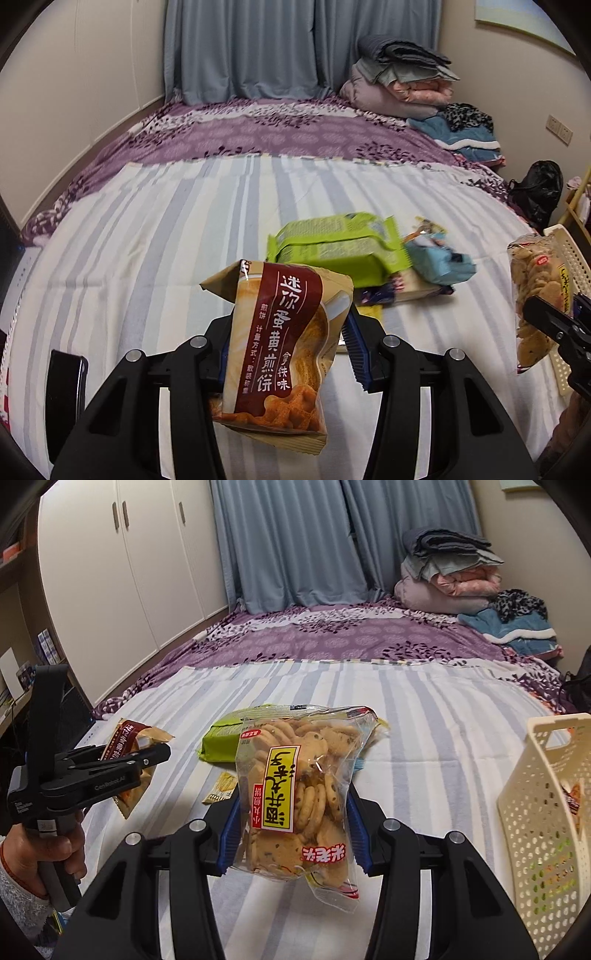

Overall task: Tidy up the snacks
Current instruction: 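Carry both bags to the basket and release them inside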

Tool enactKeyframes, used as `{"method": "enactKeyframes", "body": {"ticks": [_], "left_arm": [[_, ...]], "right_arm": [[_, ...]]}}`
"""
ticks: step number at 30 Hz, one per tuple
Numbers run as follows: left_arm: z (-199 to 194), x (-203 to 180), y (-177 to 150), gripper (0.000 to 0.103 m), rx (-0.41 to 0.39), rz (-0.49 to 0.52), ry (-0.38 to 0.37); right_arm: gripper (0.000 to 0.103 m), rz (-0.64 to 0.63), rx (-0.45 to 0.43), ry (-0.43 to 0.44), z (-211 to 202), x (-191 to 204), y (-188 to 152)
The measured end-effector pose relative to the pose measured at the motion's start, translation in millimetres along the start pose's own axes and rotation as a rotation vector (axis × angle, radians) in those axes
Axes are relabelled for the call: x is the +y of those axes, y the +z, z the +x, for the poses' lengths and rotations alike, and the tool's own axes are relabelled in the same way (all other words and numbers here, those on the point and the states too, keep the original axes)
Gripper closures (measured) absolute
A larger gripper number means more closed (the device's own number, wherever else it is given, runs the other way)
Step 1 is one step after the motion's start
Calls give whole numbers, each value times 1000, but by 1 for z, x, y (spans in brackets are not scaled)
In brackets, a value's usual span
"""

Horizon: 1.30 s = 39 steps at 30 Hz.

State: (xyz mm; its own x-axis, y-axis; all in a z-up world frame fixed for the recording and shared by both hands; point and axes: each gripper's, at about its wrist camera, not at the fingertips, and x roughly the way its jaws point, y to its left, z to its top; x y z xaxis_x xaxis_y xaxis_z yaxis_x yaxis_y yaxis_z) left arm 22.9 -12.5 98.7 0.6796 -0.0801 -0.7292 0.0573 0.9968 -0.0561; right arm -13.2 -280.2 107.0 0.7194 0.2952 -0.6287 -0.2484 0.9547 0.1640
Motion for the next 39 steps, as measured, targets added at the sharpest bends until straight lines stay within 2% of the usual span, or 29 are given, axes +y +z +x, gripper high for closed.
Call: {"method": "enactKeyframes", "body": {"ticks": [16,31,39], "left_arm": [[-43,-91,27,53,-78,158,-115],[-65,-204,44,53,-125,345,-267],[-72,-272,44,53,-127,441,-374]], "right_arm": [[54,166,-137,-179,-73,-97,-4],[54,348,-163,-379,-127,-190,-44],[53,422,-171,-437,-149,-219,-64]]}}
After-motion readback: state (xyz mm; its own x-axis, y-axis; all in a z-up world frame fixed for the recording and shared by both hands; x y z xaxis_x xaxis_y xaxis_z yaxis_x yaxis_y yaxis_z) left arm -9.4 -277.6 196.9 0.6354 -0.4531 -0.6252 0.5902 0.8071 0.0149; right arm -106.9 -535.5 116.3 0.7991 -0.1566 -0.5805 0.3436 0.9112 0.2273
